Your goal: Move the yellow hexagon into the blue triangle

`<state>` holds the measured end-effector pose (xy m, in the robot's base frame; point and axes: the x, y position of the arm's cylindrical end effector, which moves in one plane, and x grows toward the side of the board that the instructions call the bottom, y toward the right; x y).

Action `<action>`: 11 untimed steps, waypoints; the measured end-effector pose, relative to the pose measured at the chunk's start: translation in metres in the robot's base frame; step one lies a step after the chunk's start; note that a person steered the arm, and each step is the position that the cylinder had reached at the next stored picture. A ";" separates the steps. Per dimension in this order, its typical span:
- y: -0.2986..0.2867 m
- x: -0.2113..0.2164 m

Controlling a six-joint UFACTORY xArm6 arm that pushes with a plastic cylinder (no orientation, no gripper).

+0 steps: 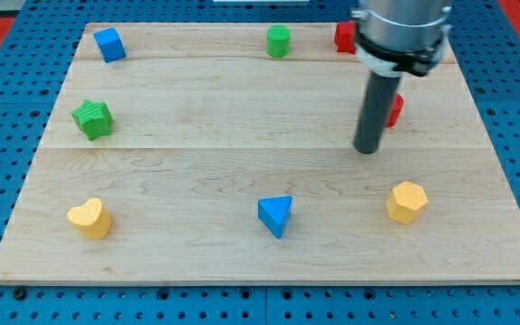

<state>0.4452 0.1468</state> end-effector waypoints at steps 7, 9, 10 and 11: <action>0.027 0.116; -0.058 0.130; -0.077 0.129; -0.147 0.125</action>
